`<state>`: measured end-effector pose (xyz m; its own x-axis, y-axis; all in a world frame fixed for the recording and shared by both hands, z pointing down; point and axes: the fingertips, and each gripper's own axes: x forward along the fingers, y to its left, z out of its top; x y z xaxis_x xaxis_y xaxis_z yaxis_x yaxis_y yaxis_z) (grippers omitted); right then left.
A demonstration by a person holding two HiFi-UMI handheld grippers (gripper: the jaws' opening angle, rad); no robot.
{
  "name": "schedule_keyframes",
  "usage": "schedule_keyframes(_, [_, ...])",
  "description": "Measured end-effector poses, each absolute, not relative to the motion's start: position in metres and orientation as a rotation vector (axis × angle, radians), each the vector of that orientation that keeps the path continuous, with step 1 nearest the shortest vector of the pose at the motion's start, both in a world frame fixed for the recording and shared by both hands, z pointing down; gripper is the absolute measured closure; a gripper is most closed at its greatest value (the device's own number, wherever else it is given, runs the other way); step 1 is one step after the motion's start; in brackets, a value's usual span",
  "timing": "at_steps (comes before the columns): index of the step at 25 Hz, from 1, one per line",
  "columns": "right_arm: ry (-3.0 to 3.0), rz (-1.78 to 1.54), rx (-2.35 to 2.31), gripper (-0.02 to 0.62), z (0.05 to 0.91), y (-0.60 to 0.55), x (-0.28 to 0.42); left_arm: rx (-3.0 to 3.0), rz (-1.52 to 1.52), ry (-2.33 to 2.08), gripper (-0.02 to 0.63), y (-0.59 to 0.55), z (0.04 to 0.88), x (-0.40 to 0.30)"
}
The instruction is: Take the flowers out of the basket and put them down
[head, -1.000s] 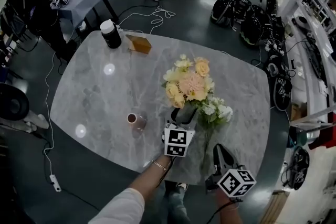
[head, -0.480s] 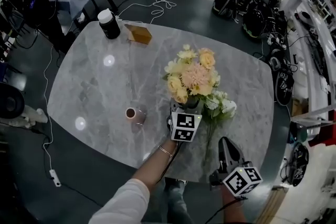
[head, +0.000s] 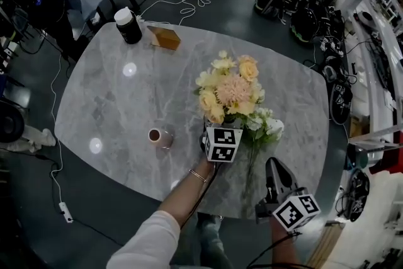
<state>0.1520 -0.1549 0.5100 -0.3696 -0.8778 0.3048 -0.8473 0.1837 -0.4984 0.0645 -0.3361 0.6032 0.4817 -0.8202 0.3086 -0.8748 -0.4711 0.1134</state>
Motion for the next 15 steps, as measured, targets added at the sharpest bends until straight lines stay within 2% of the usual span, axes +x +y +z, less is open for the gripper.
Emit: schedule_keyframes(15, [2.811,-0.52,-1.639,0.58,0.461,-0.236,0.144,2.518,0.35,-1.381,0.368,-0.335,0.605,0.066])
